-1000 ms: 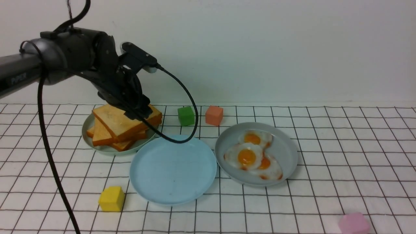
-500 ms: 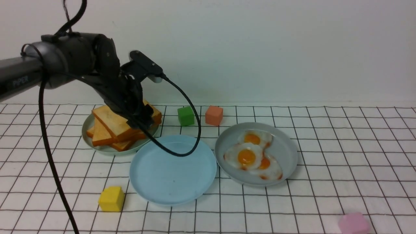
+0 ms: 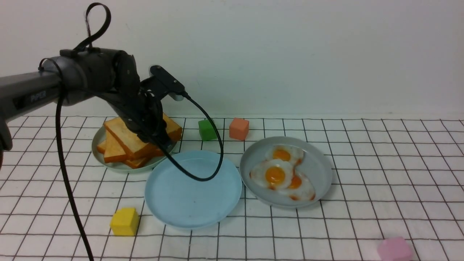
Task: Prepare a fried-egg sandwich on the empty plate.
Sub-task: Use the left arm to grab a slice of bread, then use the left arm to put a slice of bread into the empty plate in the middle
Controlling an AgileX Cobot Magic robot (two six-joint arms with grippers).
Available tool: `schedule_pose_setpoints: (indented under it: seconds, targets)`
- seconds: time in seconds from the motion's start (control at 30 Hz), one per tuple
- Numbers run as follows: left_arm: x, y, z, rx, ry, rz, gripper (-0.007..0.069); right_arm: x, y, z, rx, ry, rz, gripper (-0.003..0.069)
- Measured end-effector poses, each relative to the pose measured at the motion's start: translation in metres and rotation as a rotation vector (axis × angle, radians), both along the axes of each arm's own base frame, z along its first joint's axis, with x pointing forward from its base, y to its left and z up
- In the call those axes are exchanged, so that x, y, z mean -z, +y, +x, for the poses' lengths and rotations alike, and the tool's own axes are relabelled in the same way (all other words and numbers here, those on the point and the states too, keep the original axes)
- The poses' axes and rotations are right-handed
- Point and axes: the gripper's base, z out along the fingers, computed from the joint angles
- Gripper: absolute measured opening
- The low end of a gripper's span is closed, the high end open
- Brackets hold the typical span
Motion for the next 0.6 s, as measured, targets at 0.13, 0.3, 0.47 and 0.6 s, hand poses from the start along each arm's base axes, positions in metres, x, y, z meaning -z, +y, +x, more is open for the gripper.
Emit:
schedule_pose_setpoints:
  seconds: [0.13,0.3,0.47,0.6]
  targets:
    - [-0.011,0.001,-0.003,-0.022,-0.008,-0.001,0.0014,0.0,0.0,0.0,0.001,-0.001,-0.001,0.0046]
    - [-0.058,0.005,-0.023,-0.068,-0.037,-0.037,0.0015,0.0,0.0,0.0,0.002,-0.003,-0.001,0.0049]
    - [-0.111,-0.023,-0.066,-0.015,-0.111,-0.079,0.0015,0.0,0.0,0.0,0.002,-0.003,-0.001,0.005]
    - [-0.089,-0.062,-0.104,0.067,-0.011,-0.075,0.0015,0.0,0.0,0.0,0.002,-0.003,-0.001,0.0052]
